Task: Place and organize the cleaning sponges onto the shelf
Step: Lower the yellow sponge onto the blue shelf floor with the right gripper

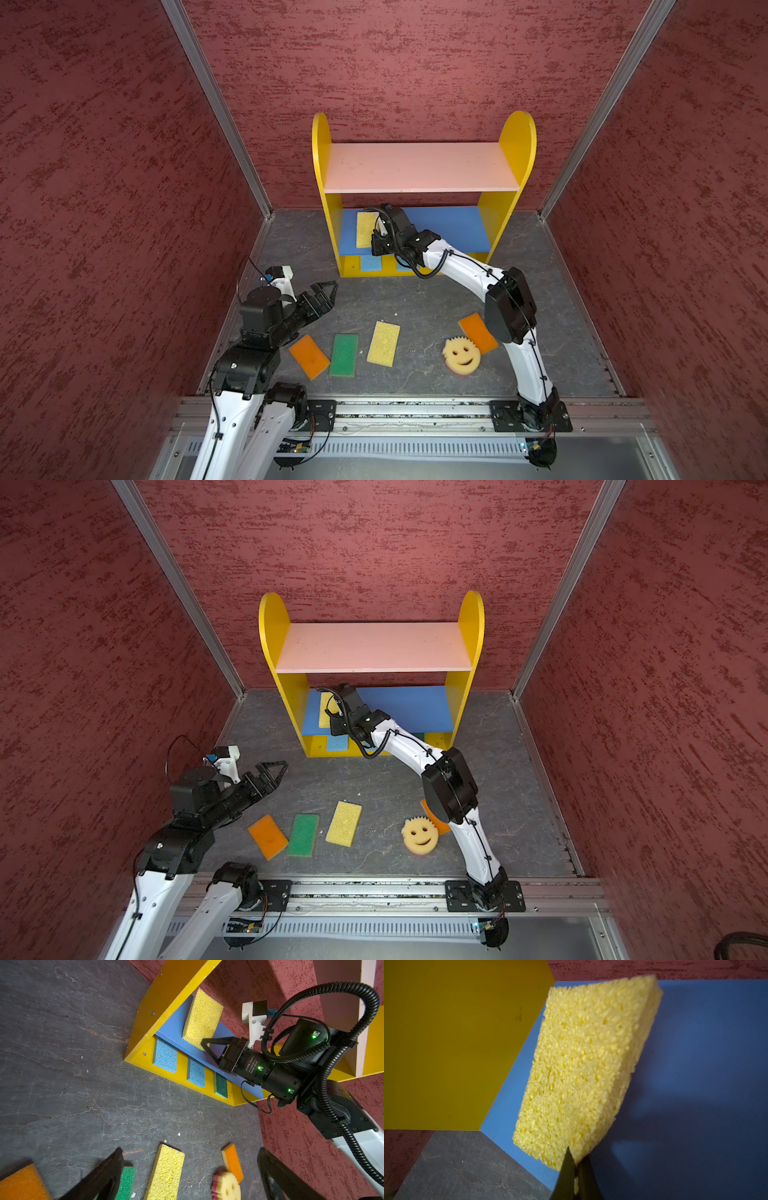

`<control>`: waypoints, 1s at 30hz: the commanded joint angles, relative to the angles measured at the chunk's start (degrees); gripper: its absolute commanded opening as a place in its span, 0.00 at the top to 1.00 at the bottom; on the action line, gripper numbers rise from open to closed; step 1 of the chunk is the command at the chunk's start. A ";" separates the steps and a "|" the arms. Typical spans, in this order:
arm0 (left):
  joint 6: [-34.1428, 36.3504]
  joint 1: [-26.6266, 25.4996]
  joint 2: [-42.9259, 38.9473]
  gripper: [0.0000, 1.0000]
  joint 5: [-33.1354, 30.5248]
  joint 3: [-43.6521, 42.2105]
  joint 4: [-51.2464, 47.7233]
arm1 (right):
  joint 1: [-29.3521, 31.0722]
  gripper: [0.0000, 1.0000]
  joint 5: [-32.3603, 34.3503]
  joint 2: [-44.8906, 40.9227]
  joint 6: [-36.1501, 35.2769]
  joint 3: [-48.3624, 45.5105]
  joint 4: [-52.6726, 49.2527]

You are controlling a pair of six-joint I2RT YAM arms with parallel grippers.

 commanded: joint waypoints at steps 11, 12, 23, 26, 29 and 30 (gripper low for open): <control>0.00 0.52 -0.59 0.00 0.56 -0.74 0.22 | 0.17 0.89 -1.26 1.23 0.48 2.05 -3.08; 0.09 0.52 -0.59 0.01 0.55 -0.73 0.23 | 0.16 0.89 -1.07 1.35 0.35 2.05 -3.18; 0.01 0.52 -0.24 0.00 0.89 -1.10 0.74 | -0.13 0.79 1.99 2.59 0.03 3.96 -4.95; 0.10 0.49 -0.24 0.00 0.89 -1.25 0.65 | -0.32 0.77 2.96 3.27 0.04 4.81 -5.64; 0.10 0.59 -0.20 0.00 0.93 -1.35 0.71 | -0.36 0.75 3.64 3.75 -0.20 5.34 -5.96; 0.05 0.61 -0.13 0.00 0.90 -1.31 0.77 | -0.45 0.74 3.99 3.90 -0.31 5.62 -6.15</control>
